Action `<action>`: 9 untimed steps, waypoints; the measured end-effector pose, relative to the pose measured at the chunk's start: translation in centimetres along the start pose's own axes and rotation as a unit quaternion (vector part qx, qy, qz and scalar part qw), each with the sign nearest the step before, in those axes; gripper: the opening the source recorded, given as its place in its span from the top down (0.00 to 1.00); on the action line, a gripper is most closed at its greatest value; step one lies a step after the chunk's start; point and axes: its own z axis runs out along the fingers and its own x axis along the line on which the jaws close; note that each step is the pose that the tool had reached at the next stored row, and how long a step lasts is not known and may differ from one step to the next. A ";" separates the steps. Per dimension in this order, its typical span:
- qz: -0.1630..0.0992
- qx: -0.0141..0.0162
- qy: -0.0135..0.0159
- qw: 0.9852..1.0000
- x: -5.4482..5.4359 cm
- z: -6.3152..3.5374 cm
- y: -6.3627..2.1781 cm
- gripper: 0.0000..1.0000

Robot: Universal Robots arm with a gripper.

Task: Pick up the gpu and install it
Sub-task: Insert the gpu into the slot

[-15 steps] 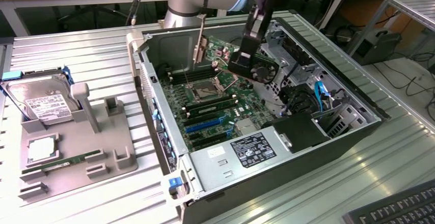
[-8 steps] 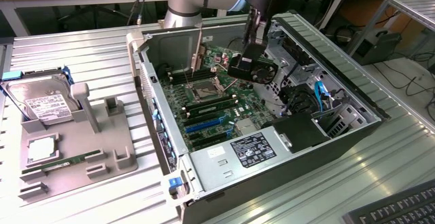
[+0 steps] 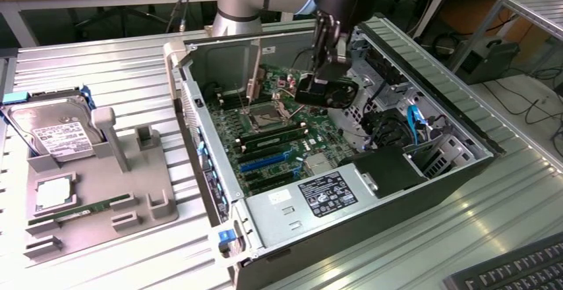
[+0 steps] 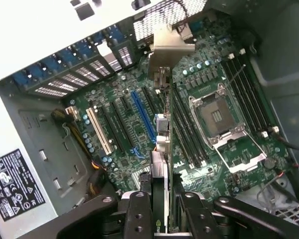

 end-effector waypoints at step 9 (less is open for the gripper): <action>-0.098 0.002 0.003 0.995 0.0 0.99 -0.03 0.74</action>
